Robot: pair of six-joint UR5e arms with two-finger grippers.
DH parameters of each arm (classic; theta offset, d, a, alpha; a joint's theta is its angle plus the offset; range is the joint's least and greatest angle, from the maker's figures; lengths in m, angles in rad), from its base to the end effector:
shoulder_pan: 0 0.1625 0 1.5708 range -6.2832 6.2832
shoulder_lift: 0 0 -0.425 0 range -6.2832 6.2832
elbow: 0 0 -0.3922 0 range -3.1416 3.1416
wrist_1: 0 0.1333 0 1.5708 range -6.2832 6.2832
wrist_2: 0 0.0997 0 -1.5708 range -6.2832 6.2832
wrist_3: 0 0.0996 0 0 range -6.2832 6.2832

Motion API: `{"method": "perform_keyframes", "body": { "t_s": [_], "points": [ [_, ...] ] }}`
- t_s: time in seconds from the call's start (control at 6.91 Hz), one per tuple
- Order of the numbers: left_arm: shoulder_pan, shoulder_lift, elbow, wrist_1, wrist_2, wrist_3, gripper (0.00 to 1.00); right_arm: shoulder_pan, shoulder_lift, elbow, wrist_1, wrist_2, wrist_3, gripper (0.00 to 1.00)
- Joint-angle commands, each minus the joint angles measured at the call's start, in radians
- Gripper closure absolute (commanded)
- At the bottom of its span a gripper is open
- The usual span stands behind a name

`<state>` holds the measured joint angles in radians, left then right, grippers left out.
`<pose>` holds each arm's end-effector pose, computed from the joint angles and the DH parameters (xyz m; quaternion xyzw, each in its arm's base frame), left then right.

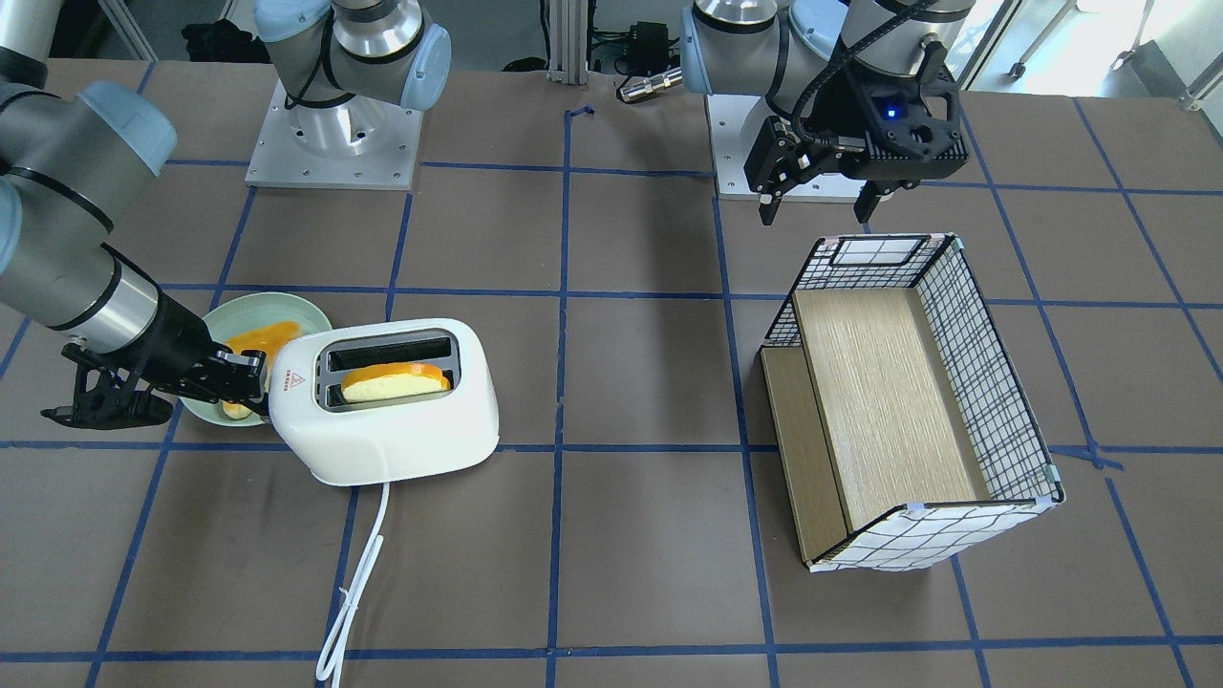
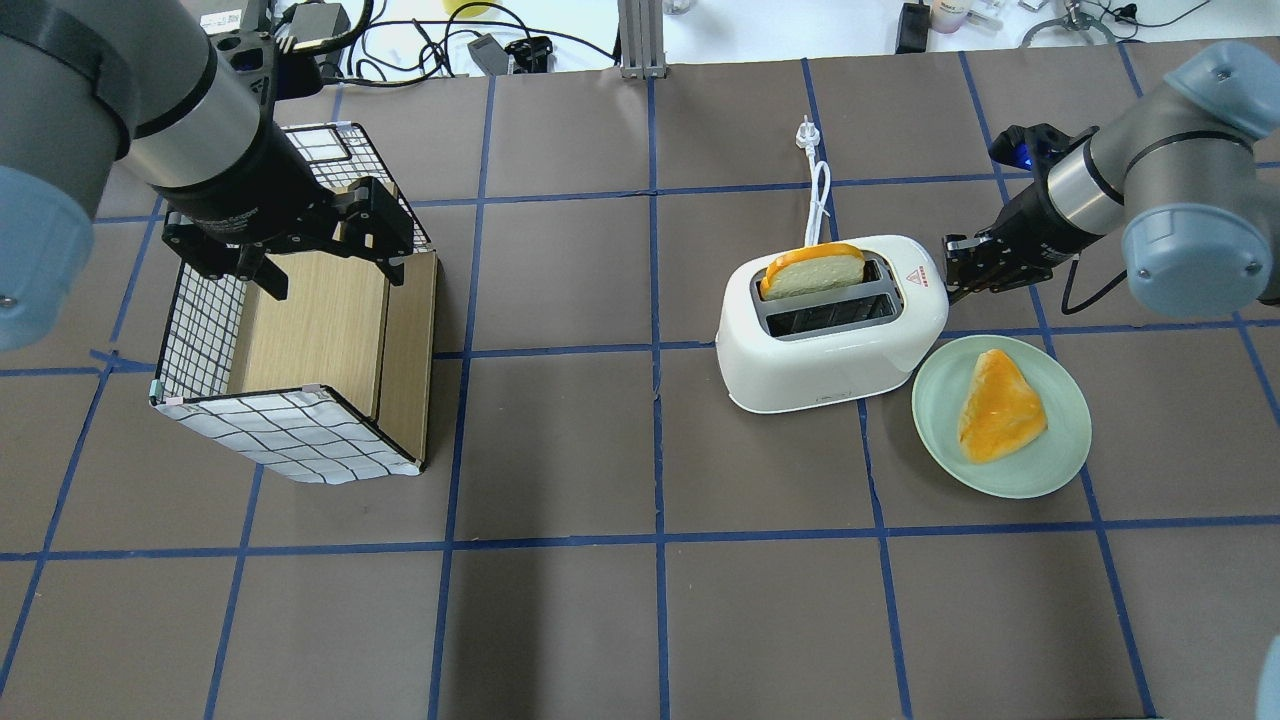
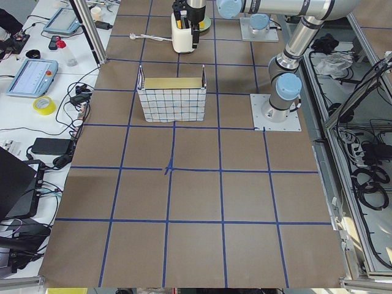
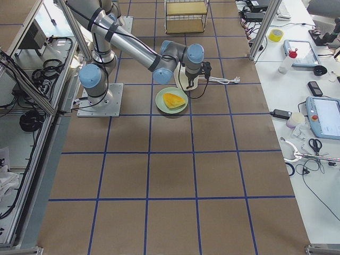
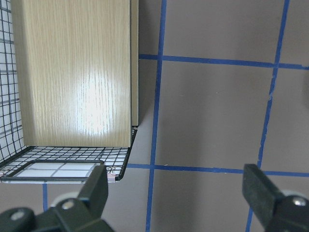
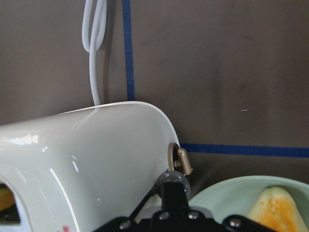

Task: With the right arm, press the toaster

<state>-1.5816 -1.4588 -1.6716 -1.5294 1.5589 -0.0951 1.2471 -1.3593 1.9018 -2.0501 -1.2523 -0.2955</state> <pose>-0.1393 -0.4480 0.4950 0.0420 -0.9988 0.0259 0.0073 -0.0090 -0.5440 0.2748 0.0189 0.9867 -0.0186 0.1605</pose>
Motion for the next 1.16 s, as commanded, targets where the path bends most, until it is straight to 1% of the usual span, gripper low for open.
{"method": "perform_keyframes", "body": {
  "t_s": [0.0,0.14,0.29,0.43,0.58,0.72,0.87,1.01],
  "points": [
    [0.000,0.000,0.000,0.000,0.001,0.000,0.00,-0.002,-0.024,-0.016,-0.011,-0.018,0.034,0.00],
    [0.000,0.000,0.000,0.000,0.001,0.000,0.00,0.000,-0.049,-0.032,-0.007,-0.077,0.035,0.00],
    [0.000,0.000,0.000,0.000,0.000,0.000,0.00,0.000,-0.081,-0.053,0.007,-0.117,0.036,0.00],
    [0.000,0.000,0.001,0.000,0.000,0.000,0.00,0.000,-0.110,-0.075,0.074,-0.121,0.038,0.00],
    [0.000,0.000,0.001,0.000,0.001,0.000,0.00,0.000,-0.150,-0.126,0.173,-0.148,0.042,0.00],
    [0.000,0.000,0.001,0.000,0.001,0.000,0.00,0.003,-0.167,-0.198,0.267,-0.185,0.079,0.00],
    [0.000,0.000,0.001,0.000,0.001,0.000,0.00,0.011,-0.170,-0.267,0.334,-0.203,0.090,0.00],
    [0.000,0.000,0.000,0.000,0.001,0.000,0.00,0.038,-0.169,-0.289,0.350,-0.197,0.091,0.00]
  ]
}}
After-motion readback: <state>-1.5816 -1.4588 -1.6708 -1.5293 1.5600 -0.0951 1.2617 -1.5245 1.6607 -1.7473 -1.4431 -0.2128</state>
